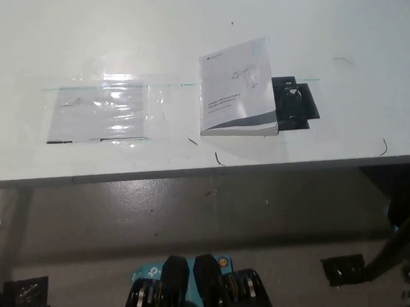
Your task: The robot uses its right hand to slide under the cover of the book kept in the middle of the desk and open it
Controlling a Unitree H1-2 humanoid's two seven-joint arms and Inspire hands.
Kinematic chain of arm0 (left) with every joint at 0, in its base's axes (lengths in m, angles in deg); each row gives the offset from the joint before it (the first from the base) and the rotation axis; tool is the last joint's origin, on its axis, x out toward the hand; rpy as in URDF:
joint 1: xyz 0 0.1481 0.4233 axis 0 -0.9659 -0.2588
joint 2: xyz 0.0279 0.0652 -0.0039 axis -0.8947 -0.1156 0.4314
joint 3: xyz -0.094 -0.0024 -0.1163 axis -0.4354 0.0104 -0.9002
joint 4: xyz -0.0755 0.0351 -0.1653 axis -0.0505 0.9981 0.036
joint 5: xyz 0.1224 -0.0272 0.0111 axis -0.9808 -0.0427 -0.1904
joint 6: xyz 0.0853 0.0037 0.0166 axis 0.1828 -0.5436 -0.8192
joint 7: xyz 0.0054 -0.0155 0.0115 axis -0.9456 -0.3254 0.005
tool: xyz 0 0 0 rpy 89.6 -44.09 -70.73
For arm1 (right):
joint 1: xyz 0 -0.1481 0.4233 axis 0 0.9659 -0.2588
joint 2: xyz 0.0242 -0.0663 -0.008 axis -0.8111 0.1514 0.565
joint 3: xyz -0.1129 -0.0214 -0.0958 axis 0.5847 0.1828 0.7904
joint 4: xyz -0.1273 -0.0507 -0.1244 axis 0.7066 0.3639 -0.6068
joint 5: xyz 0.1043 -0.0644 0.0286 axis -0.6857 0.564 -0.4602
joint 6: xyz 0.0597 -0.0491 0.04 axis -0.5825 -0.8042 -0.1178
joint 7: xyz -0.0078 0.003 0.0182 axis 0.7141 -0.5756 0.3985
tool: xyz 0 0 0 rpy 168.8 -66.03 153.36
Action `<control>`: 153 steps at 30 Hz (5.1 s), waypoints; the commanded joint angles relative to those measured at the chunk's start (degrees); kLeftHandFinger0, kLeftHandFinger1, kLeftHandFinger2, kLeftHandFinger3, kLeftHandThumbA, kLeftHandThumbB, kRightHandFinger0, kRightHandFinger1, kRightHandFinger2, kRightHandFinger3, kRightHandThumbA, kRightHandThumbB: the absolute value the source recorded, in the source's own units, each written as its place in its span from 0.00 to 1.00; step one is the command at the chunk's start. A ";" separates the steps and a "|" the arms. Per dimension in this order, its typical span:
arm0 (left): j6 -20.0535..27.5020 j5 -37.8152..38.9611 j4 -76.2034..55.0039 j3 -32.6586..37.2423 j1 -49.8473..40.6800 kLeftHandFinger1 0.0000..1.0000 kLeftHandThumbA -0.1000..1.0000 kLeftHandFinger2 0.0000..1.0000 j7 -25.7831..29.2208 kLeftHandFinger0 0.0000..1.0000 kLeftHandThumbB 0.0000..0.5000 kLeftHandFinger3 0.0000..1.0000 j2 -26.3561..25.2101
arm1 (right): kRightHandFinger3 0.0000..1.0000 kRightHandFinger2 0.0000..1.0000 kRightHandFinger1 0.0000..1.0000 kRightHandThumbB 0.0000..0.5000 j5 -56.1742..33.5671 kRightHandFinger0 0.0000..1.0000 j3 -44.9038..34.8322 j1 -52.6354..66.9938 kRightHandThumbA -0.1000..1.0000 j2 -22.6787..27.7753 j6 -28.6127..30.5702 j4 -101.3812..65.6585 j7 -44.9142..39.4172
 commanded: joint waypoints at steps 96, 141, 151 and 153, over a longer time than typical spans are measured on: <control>0.91 5.13 0.51 3.27 0.41 0.74 0.90 0.79 -0.53 0.75 0.35 0.85 -0.26 | 1.00 1.00 1.00 0.58 3.90 1.00 11.72 -46.01 1.00 3.48 -0.27 25.24 1.35; 0.63 5.39 -0.10 4.33 -0.20 0.76 0.92 0.78 -0.61 0.76 0.35 0.85 0.10 | 1.00 1.00 1.00 0.55 4.10 1.00 9.78 -43.01 1.00 0.43 6.41 39.56 -5.04; -0.17 5.81 -0.48 4.58 -0.14 0.79 0.92 0.82 -0.59 0.78 0.39 0.90 -0.14 | 1.00 1.00 1.00 0.54 4.06 1.00 9.39 -44.14 1.00 -2.48 8.38 43.70 -5.59; 0.04 5.36 -0.50 4.67 -0.35 0.79 0.93 0.82 -0.36 0.78 0.37 0.89 -0.21 | 1.00 1.00 1.00 0.52 4.45 1.00 9.55 -44.61 1.00 -2.99 8.40 44.32 -4.93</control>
